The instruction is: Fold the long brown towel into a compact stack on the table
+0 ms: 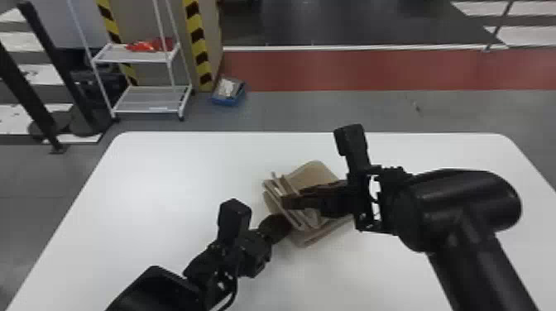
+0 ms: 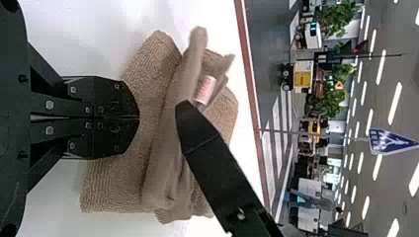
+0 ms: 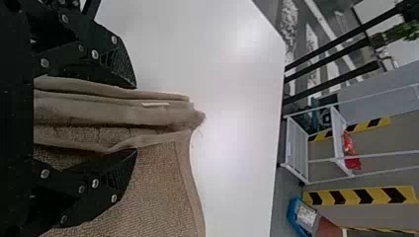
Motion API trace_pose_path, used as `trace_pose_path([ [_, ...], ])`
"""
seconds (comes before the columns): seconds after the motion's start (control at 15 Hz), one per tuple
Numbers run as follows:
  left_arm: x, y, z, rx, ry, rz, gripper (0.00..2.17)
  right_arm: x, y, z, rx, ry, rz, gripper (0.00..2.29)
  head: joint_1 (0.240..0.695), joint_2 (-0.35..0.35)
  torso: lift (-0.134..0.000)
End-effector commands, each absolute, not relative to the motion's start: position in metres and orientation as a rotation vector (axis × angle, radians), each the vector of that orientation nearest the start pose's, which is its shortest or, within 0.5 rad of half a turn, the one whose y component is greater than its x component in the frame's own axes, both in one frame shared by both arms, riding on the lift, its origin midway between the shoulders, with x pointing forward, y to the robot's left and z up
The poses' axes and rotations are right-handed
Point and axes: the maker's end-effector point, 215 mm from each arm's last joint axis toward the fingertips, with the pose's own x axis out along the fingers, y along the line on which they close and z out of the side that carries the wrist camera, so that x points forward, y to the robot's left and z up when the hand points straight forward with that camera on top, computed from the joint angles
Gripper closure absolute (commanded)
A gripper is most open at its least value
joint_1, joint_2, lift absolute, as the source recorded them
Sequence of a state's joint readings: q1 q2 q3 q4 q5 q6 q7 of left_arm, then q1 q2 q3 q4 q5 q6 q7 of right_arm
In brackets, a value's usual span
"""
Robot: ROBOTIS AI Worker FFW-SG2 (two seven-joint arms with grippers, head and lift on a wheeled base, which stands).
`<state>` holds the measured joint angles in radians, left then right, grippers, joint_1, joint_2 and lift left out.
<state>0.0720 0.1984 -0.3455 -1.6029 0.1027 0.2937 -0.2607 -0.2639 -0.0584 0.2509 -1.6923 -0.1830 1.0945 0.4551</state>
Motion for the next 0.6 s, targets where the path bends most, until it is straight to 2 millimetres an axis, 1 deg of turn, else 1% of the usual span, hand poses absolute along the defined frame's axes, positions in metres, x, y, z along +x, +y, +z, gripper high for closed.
trace_pose_path([
  [0.0,0.492,0.055,-0.482,0.077,0.396,-0.594,1.97,0.529,-0.018,-0.396,0.213,0.7,0.749,0.07,0.695,0.047,-0.112],
  [0.07,0.492,0.055,-0.482,0.076,0.396,-0.592,1.97,0.528,-0.025,-0.39,0.226,0.674,0.737,0.07,0.695,0.046,-0.112],
  [0.27,0.494,0.055,-0.478,0.074,0.385,-0.59,1.97,0.518,-0.062,-0.377,0.253,0.606,0.673,0.07,0.695,0.031,-0.112],
  [0.33,0.496,0.055,-0.474,0.069,0.371,-0.587,1.97,0.517,-0.08,-0.369,0.237,0.574,0.653,0.37,0.695,0.014,-0.112],
  [0.4,0.496,0.056,-0.472,0.066,0.366,-0.585,1.97,0.509,-0.09,-0.373,0.225,0.575,0.646,0.9,0.695,0.004,-0.112],
  [0.47,0.497,0.055,-0.47,0.065,0.363,-0.586,1.97,0.5,-0.11,-0.374,0.234,0.571,0.637,1.64,0.695,-0.01,-0.112],
  [0.53,0.497,0.054,-0.469,0.065,0.36,-0.589,1.97,0.49,-0.121,-0.373,0.263,0.565,0.652,1.95,0.695,-0.022,-0.112],
])
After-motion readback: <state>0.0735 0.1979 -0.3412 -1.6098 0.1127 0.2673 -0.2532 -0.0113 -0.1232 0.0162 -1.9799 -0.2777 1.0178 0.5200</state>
